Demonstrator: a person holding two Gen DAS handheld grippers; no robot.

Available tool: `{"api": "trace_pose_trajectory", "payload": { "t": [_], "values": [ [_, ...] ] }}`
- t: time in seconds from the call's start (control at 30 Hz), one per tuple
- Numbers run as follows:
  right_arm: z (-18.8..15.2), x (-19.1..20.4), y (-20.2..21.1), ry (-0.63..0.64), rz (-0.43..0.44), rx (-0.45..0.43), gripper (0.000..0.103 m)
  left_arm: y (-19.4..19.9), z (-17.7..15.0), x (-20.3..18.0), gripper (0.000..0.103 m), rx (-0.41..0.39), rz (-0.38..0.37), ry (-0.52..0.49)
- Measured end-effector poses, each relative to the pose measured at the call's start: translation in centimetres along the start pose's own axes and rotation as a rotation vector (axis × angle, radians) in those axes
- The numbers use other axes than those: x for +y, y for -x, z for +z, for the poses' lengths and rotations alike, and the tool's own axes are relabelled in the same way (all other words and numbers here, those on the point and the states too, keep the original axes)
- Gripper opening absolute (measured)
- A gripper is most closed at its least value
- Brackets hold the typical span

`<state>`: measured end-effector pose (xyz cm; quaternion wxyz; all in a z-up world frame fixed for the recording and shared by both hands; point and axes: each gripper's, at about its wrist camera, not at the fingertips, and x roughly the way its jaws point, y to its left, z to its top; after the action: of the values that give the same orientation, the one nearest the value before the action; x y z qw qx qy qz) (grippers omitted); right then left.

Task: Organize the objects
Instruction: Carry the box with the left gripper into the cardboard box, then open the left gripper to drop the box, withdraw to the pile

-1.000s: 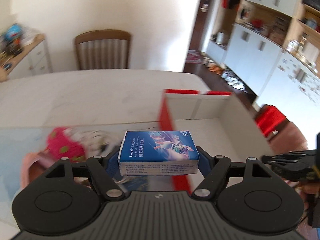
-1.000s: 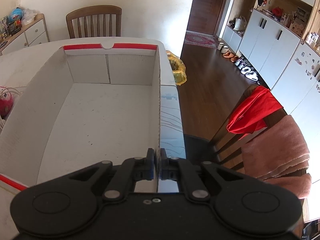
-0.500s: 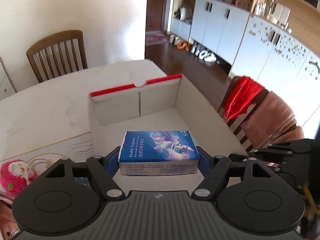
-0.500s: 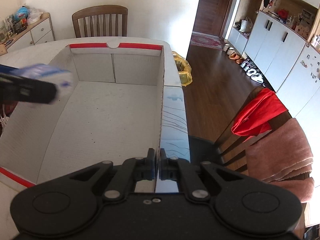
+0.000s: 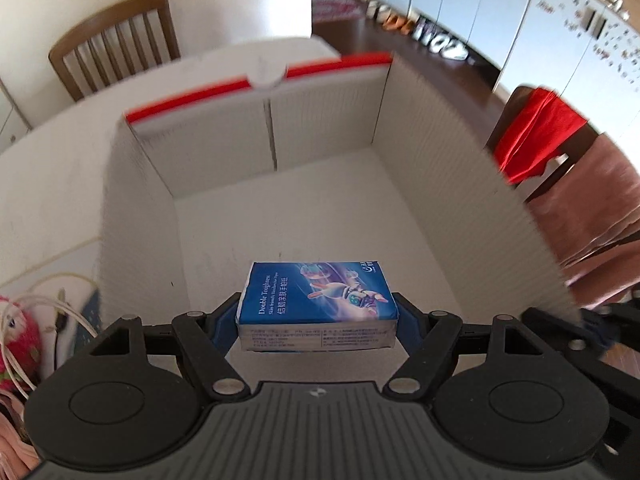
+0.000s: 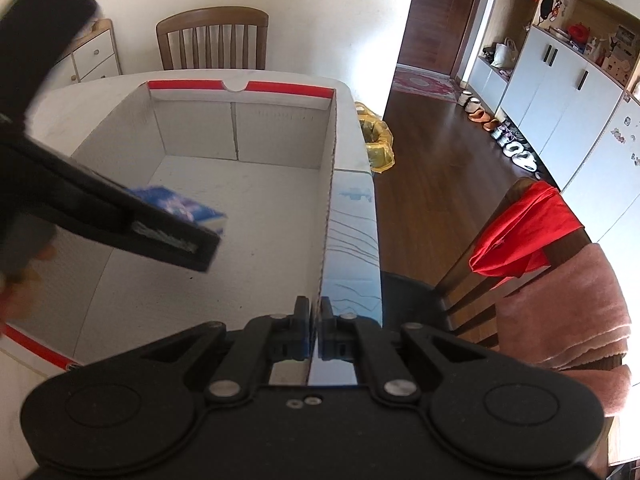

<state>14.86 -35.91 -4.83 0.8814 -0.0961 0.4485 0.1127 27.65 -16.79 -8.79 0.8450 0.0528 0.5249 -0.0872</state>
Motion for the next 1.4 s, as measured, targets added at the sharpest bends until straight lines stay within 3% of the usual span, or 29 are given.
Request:
{"api": "trace_pose_trajectory", "payload": {
  "t": [0.23, 0.57, 0.83, 1.13, 1.4],
  "values": [
    [0.1, -0.3, -0.2, 0.000, 0.018, 0.006, 0.003, -2.5, -0.5, 0.5, 0.076, 0.104, -0.035, 0.042],
    [0.1, -0.5, -0.3, 0.013, 0.031, 0.010, 0.004, -3.3, 0.3, 1.2, 0.078, 0.159, -0.063, 0.114],
    [0.2, -0.6, -0.4, 0.013, 0.036, 0.013, 0.004, -1.3, 0.1, 1.6, 0.080, 0.107, -0.072, 0.117],
    [0.4, -0.7, -0.6, -0.013, 0.032, 0.028, 0.003, 4.7, -0.2, 1.5, 0.080, -0.022, -0.093, 0.057],
    [0.6, -0.5, -0.8, -0.015, 0.012, 0.041, 0.003, 9.7, -2.0, 4.7, 0.080, -0.111, -0.037, 0.049]
  ]
}}
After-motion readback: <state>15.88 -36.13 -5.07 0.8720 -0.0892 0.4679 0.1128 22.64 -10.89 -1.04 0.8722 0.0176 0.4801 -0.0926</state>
